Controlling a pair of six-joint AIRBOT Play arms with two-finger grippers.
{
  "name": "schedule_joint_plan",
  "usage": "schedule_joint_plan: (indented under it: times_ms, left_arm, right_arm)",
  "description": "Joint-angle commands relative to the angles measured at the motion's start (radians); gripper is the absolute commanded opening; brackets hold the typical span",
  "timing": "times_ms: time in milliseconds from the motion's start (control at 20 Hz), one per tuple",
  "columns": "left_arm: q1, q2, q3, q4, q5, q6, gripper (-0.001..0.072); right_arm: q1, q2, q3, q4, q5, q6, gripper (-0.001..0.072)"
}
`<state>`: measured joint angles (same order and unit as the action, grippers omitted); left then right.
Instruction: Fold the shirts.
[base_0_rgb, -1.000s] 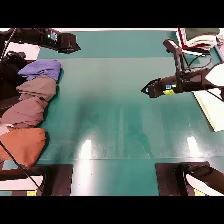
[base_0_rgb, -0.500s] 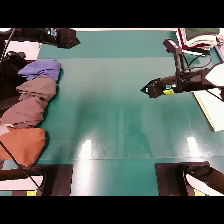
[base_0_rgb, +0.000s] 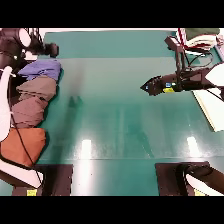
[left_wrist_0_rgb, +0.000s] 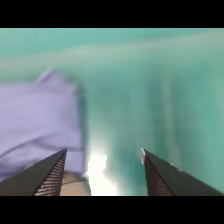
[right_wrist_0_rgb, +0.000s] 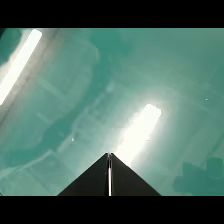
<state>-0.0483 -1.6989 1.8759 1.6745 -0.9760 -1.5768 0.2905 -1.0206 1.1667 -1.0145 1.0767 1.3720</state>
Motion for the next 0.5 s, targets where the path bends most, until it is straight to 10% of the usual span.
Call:
schedule_joint_plan:
  times_ms: [0,450]
  left_arm:
    - [0.087,-0.143,0.000,0.044,-0.003,-0.024,0.0571]
    - [0.128,-0.263,0.000,0.041,0.145,-0.024,0.0568]
  right_arm:
    - [0.001,-0.001,0.001,0.001,-0.003,0.000,0.0015]
    - [0.001,-0.001,0.001,0.001,-0.004,0.001,0.0016]
